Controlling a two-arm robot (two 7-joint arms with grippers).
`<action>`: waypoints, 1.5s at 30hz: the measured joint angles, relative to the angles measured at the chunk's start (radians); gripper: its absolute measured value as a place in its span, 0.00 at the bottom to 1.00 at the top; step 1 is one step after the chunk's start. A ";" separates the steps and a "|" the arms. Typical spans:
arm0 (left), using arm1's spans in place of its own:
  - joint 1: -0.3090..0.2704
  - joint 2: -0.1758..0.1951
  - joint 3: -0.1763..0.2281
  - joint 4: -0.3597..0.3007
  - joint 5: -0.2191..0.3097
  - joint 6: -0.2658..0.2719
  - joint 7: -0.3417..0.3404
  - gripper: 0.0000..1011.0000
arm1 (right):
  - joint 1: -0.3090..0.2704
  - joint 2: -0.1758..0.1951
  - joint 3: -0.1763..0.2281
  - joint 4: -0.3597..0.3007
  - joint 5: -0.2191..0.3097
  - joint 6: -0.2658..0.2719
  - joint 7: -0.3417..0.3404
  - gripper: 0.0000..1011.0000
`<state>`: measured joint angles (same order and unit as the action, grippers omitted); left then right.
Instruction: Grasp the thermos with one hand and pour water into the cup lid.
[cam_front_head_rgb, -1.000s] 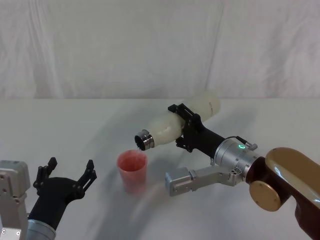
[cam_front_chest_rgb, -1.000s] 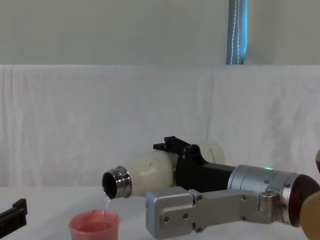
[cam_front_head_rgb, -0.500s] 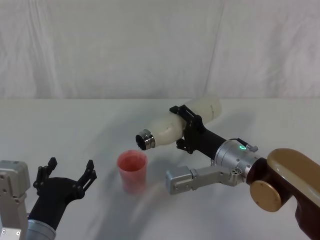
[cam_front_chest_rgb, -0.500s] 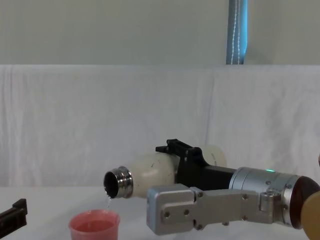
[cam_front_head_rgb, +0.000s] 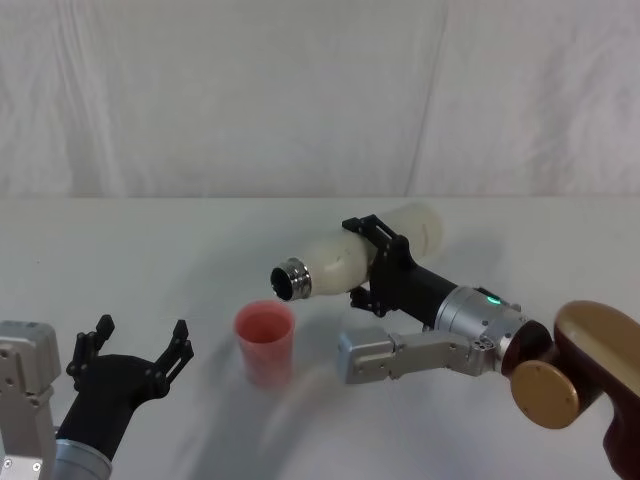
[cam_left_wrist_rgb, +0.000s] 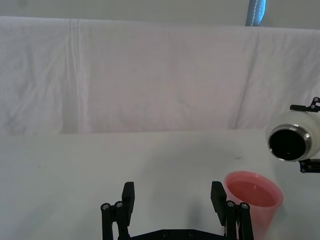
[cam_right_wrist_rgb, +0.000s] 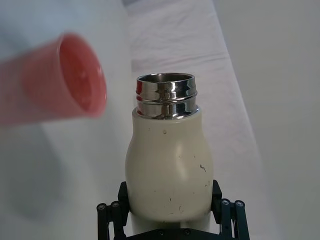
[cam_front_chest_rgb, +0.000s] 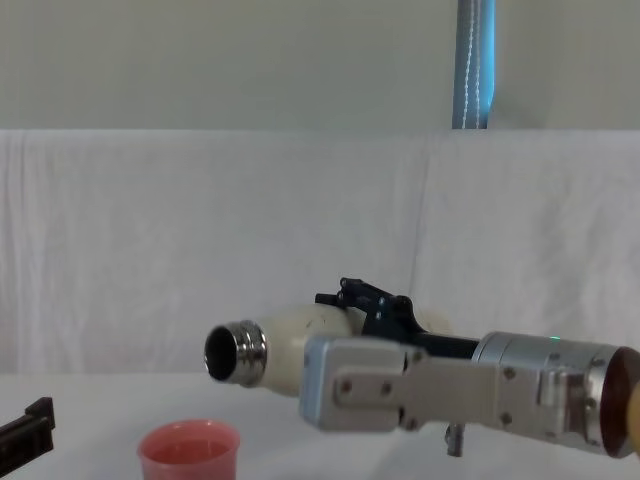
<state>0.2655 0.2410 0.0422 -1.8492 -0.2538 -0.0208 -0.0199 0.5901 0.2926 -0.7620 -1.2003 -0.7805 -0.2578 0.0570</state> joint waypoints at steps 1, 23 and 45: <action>0.000 0.000 0.000 0.000 0.000 0.000 0.000 0.99 | -0.007 0.001 0.006 -0.008 0.020 -0.002 0.015 0.95; 0.000 0.000 0.000 0.000 0.000 0.000 0.000 0.99 | -0.182 0.000 0.247 -0.270 0.584 0.136 0.318 0.95; 0.000 0.000 0.000 0.000 0.000 0.000 0.000 0.99 | -0.343 -0.063 0.430 -0.392 0.909 0.350 0.276 0.95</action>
<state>0.2655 0.2410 0.0422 -1.8492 -0.2538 -0.0208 -0.0199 0.2467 0.2292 -0.3325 -1.5921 0.1285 0.0920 0.3327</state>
